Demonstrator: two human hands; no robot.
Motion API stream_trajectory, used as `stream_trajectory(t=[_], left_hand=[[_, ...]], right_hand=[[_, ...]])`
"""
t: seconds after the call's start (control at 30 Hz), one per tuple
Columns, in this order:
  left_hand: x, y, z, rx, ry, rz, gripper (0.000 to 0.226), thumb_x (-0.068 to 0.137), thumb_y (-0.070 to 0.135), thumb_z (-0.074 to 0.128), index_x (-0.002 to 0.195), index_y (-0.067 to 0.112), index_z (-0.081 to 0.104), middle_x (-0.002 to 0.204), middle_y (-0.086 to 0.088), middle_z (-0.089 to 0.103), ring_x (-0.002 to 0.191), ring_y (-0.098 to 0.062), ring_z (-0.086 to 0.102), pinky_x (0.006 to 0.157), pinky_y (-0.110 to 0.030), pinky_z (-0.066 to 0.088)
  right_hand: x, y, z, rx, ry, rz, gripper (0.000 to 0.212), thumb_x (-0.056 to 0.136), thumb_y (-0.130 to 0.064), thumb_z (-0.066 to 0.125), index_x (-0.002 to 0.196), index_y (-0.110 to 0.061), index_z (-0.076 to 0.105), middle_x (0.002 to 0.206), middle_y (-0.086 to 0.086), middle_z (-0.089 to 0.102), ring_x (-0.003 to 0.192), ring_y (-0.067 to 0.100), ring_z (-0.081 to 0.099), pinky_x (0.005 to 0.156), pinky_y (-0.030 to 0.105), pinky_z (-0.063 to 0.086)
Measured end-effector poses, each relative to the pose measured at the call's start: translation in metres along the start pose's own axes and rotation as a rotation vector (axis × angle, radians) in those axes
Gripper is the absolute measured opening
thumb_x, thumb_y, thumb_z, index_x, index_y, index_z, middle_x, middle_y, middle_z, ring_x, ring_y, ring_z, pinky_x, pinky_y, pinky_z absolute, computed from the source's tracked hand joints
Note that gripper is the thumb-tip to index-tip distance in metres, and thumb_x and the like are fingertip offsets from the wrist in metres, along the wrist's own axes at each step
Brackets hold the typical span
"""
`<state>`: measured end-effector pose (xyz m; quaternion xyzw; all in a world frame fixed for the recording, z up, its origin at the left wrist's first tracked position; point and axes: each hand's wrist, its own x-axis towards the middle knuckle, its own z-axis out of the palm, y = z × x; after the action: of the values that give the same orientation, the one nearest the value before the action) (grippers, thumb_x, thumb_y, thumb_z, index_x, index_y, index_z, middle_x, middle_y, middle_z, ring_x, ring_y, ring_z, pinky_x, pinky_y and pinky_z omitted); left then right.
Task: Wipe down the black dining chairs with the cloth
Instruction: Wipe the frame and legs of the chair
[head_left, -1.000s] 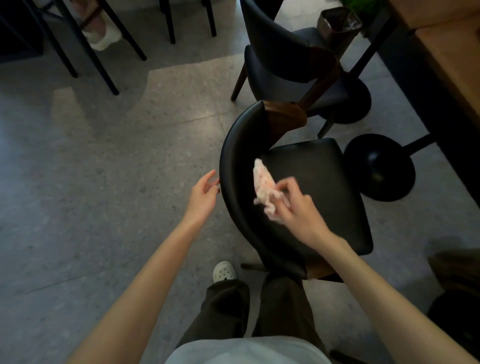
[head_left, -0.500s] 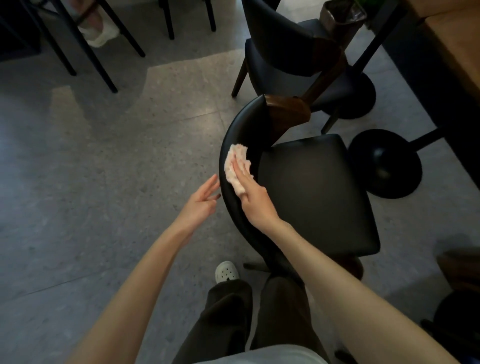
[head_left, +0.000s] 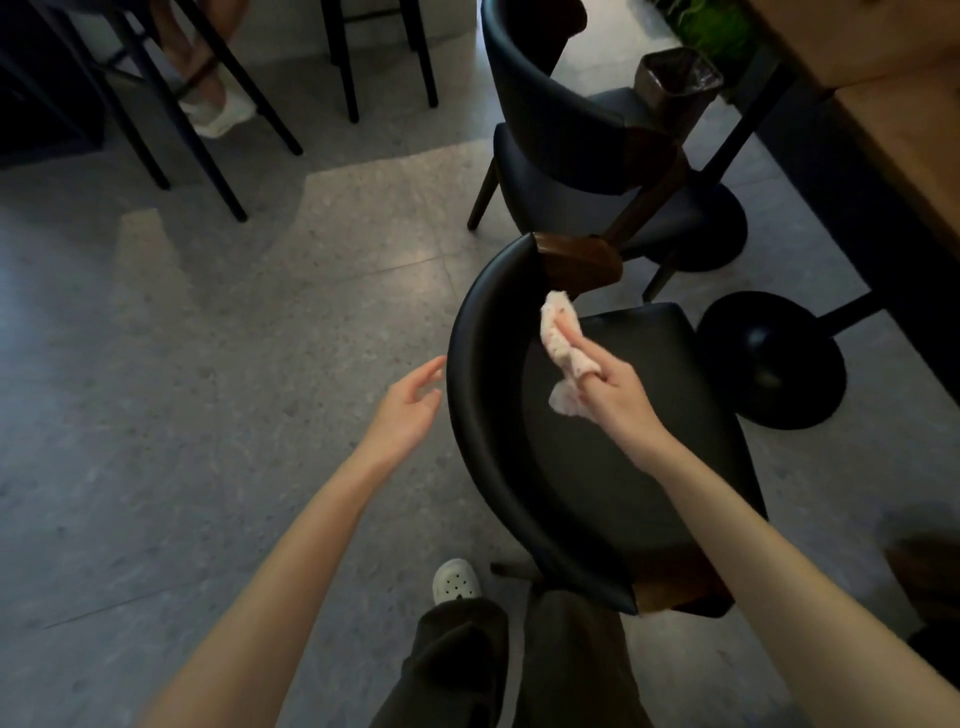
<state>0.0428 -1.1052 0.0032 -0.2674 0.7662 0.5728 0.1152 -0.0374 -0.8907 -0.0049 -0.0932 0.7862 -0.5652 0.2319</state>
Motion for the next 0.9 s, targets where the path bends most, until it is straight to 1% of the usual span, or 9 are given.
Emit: stream_trajectory(t=[0.13,0.2,0.33,0.47,0.6,0.7,0.77,0.83,0.9], left_hand=[[0.026,0.022,-0.001,0.025,0.015,0.091,0.046,0.1,0.004,0.041,0.146,0.013,0.038,0.144,0.003,0.044,0.127,-0.006,0.045,0.091,0.0,0.033],[0.041,0.028,0.003,0.004,0.018,0.08,0.046,0.101,0.006,0.042,0.146,0.015,0.037,0.126,0.013,0.049,0.103,0.008,0.05,0.072,0.008,0.034],[0.064,0.03,0.009,-0.008,0.045,0.039,0.046,0.1,0.005,0.043,0.145,0.013,0.04,0.133,0.006,0.051,0.114,-0.004,0.053,0.081,0.001,0.036],[0.076,0.022,0.007,-0.073,0.108,-0.02,0.042,0.099,0.0,0.043,0.14,0.008,0.046,0.133,-0.008,0.058,0.117,-0.012,0.056,0.102,-0.023,0.042],[0.069,0.02,0.003,-0.187,0.008,-0.069,0.059,0.092,-0.021,0.031,0.145,0.004,0.034,0.139,-0.008,0.048,0.123,-0.015,0.049,0.085,-0.013,0.048],[0.061,0.019,0.0,-0.265,-0.03,-0.058,0.064,0.089,-0.024,0.031,0.146,0.003,0.028,0.134,-0.007,0.047,0.117,-0.015,0.048,0.077,-0.009,0.048],[0.055,0.015,-0.001,-0.305,-0.004,-0.079,0.064,0.09,-0.02,0.037,0.148,0.006,0.028,0.14,-0.007,0.047,0.121,-0.017,0.05,0.079,-0.015,0.05],[0.049,0.012,-0.002,-0.307,-0.001,-0.088,0.062,0.092,-0.017,0.038,0.149,0.008,0.028,0.145,-0.008,0.044,0.126,-0.016,0.048,0.087,-0.021,0.049],[0.044,0.01,-0.001,-0.322,-0.012,-0.092,0.057,0.096,-0.013,0.035,0.148,0.008,0.029,0.146,-0.008,0.044,0.124,-0.012,0.047,0.093,-0.024,0.044]], right_hand=[[0.076,-0.012,0.004,-0.034,0.095,-0.034,0.047,0.104,-0.017,0.037,0.149,-0.031,0.032,0.159,-0.008,0.022,0.142,0.006,0.021,0.104,0.006,0.031],[0.115,-0.013,0.006,-0.137,0.068,-0.046,0.051,0.103,-0.012,0.036,0.151,-0.03,0.03,0.161,-0.007,0.016,0.146,0.012,0.015,0.112,0.015,0.027],[0.166,-0.005,0.023,-0.269,0.04,0.025,0.064,0.098,0.0,0.034,0.154,-0.026,0.019,0.163,0.001,0.003,0.149,0.023,0.007,0.119,0.035,0.017],[0.156,0.003,0.046,-0.232,0.117,0.034,0.068,0.097,0.006,0.03,0.155,-0.025,0.012,0.163,0.002,-0.001,0.149,0.019,-0.006,0.114,0.023,0.002],[0.099,0.01,0.076,-0.299,0.023,-0.083,0.075,0.09,0.013,0.034,0.152,-0.027,0.02,0.162,0.01,0.006,0.15,0.027,0.001,0.121,0.042,0.009],[0.045,0.014,0.087,-0.23,-0.157,-0.188,0.075,0.085,0.017,0.037,0.148,-0.025,0.035,0.161,0.002,0.014,0.149,0.014,-0.002,0.121,0.024,0.0],[0.022,0.017,0.071,-0.165,-0.23,-0.131,0.067,0.084,0.015,0.04,0.139,-0.023,0.05,0.153,-0.005,0.032,0.146,0.0,0.012,0.119,0.017,0.006],[0.014,0.014,0.047,-0.151,-0.268,-0.054,0.055,0.083,0.005,0.044,0.125,-0.024,0.064,0.136,-0.008,0.055,0.132,-0.006,0.04,0.114,0.022,0.03],[0.023,0.005,0.028,-0.066,-0.239,-0.027,0.043,0.087,-0.009,0.048,0.12,-0.03,0.068,0.121,-0.009,0.067,0.11,-0.006,0.059,0.096,0.022,0.045]])
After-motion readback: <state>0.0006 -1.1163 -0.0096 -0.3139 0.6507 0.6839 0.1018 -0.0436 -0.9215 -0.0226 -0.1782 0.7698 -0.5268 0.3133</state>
